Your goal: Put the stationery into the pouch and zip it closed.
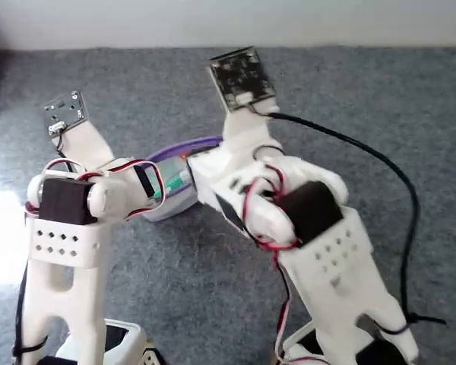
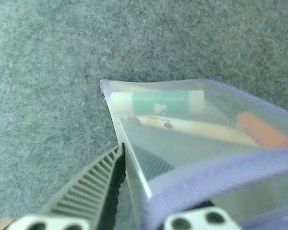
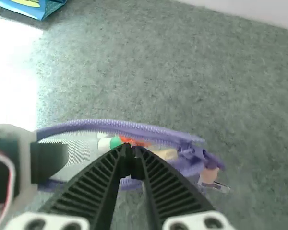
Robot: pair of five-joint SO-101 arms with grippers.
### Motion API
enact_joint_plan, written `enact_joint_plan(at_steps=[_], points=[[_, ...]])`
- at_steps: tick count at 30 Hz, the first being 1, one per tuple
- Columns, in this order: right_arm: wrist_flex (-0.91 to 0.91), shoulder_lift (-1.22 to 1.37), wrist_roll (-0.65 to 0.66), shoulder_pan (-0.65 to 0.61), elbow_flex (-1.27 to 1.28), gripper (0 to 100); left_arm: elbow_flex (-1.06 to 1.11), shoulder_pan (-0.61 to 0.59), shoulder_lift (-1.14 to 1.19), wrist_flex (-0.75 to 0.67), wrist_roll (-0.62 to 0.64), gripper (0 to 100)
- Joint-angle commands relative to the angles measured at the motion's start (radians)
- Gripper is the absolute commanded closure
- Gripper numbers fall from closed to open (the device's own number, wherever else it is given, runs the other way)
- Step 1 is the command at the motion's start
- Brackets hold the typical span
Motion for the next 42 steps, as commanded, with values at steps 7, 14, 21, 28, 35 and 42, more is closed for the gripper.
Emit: enact_joint_plan(at_steps=[7, 14, 21, 28, 35, 42], points=[[0.387, -0.056, -0.003, 0.133, -0.041, 88.0, -0.031, -0.005, 0.002, -0.005, 0.014, 99], [0.331, -0.128, 0.104, 0.222, 0.121, 69.0, -0.031, -0.005, 0.002, -0.005, 0.014, 99], [-0.018, -0.147, 0.210, 0.220, 0.397, 69.7, -0.031, -0.005, 0.002, -0.005, 0.014, 99], [-0.372, -0.143, 0.379, 0.220, 0.660, 69.7, -0.025, -0.005, 0.003, -0.017, 0.014, 99], [-0.535, -0.104, 0.396, 0.222, 0.712, 69.8, -0.025, -0.005, 0.003, -0.018, 0.014, 99], [-0.630, -0.062, 0.394, 0.217, 0.713, 69.9, -0.024, -0.005, 0.005, -0.018, 0.014, 99]])
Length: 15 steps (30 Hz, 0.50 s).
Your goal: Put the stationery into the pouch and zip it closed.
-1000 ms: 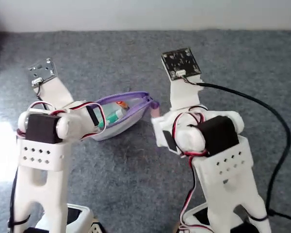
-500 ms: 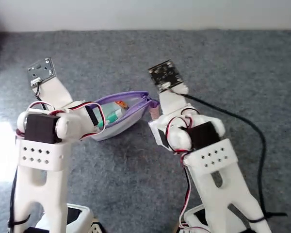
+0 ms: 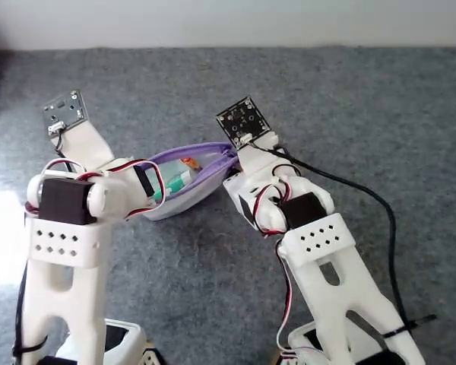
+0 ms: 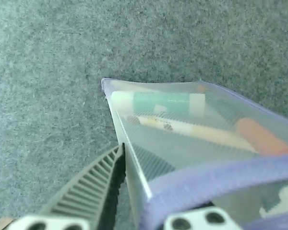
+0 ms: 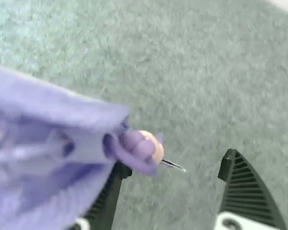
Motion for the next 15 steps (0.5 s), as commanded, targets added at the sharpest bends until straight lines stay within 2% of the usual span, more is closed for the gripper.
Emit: enact_joint_plan(at_steps=[1, 6, 12, 15], points=[[-0.027, -0.001, 0.008, -0.005, -0.014, 69.9, -0.024, -0.003, 0.005, -0.018, 0.011, 99], [-0.008, -0.048, 0.012, -0.015, 0.003, 70.6, -0.024, -0.003, 0.005, -0.018, 0.011, 99], [-0.010, -0.088, 0.015, -0.019, 0.009, 85.0, -0.024, -0.003, 0.009, -0.018, 0.011, 99], [-0.010, -0.099, 0.017, -0.015, 0.009, 87.5, -0.024, -0.002, 0.009, -0.018, 0.011, 99]])
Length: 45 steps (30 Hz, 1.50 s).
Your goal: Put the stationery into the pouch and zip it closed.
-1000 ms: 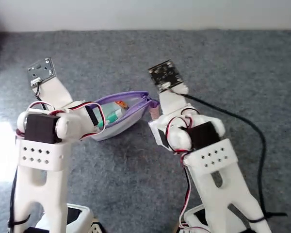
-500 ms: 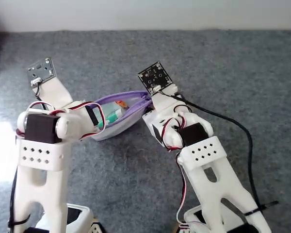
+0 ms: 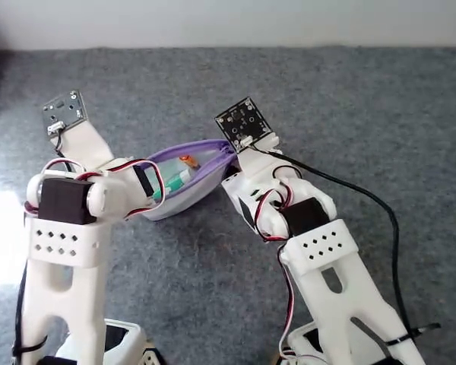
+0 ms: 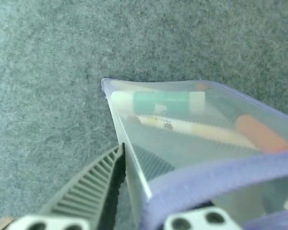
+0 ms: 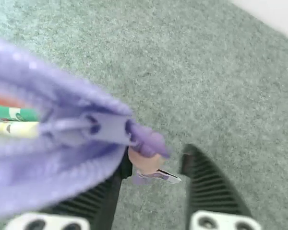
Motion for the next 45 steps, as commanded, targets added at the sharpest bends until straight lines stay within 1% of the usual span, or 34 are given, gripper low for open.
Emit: enact_joint_plan(at_steps=[1, 5, 8, 11, 14, 16, 19, 22, 26, 35, 40, 43, 45], points=[[-0.005, -0.050, 0.011, -0.001, -0.005, 86.7, -0.024, -0.002, 0.006, -0.018, 0.011, 99], [-0.004, -0.071, 0.017, -0.004, -0.003, 79.7, -0.024, -0.002, 0.006, -0.018, 0.011, 99], [-0.004, -0.082, 0.087, -0.007, -0.003, 76.1, -0.024, 0.002, 0.006, -0.018, 0.011, 99], [-0.004, -0.099, 0.127, -0.005, -0.003, 78.6, -0.024, 0.002, 0.006, -0.018, 0.011, 99], [-0.004, -0.113, 0.129, -0.007, -0.003, 84.6, -0.024, 0.002, 0.006, -0.018, 0.011, 99], [-0.005, -0.110, 0.129, -0.015, -0.003, 86.4, -0.024, 0.002, 0.006, -0.018, 0.011, 99], [-0.005, -0.104, 0.127, -0.021, -0.003, 84.2, -0.024, 0.002, 0.006, -0.018, 0.011, 99], [0.007, -0.102, 0.130, -0.021, -0.003, 78.5, -0.024, 0.000, 0.006, -0.018, 0.011, 99], [0.090, -0.102, 0.175, -0.021, -0.003, 72.1, -0.022, -0.002, 0.006, -0.018, 0.011, 99], [0.087, -0.064, 0.181, -0.022, 0.014, 71.8, 0.002, -0.003, 0.003, -0.032, 0.011, 99], [0.004, -0.038, 0.178, -0.022, 0.014, 71.9, 0.002, -0.003, 0.006, -0.032, 0.011, 99], [0.001, -0.030, 0.178, -0.022, 0.014, 71.9, 0.002, -0.003, 0.006, -0.032, 0.011, 99], [0.001, -0.035, 0.178, -0.022, 0.014, 74.1, 0.002, -0.003, 0.006, -0.032, 0.011, 99]])
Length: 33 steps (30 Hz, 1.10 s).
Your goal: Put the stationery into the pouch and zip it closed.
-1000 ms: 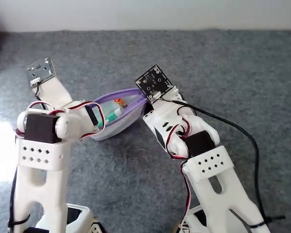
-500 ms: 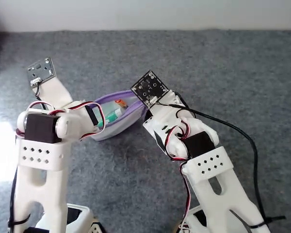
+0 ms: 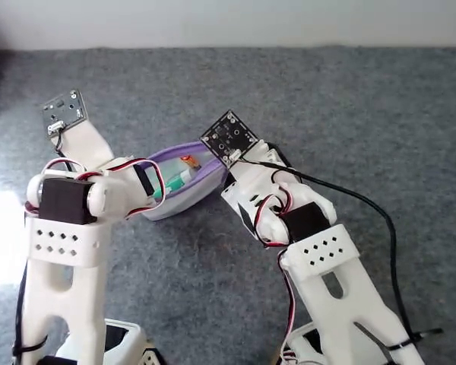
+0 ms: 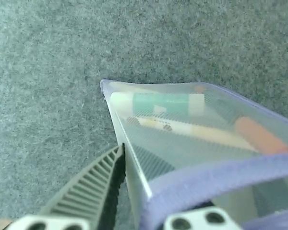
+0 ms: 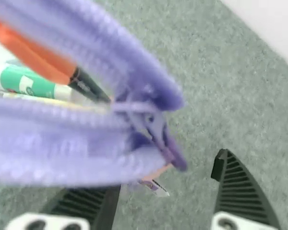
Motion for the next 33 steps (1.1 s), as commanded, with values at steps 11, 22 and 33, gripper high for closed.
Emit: enact_joint_plan(at_steps=[11, 22, 33], points=[[-0.002, -0.050, -0.020, -0.001, -0.005, 98.9, 0.001, -0.003, 0.006, -0.021, 0.009, 99], [0.125, -0.308, -0.146, -0.008, -0.009, 99.1, 0.001, -0.003, 0.006, -0.021, 0.008, 99], [0.185, -0.432, -0.203, -0.102, -0.009, 99.1, -0.085, 0.006, -0.003, 0.034, -0.087, 94]])
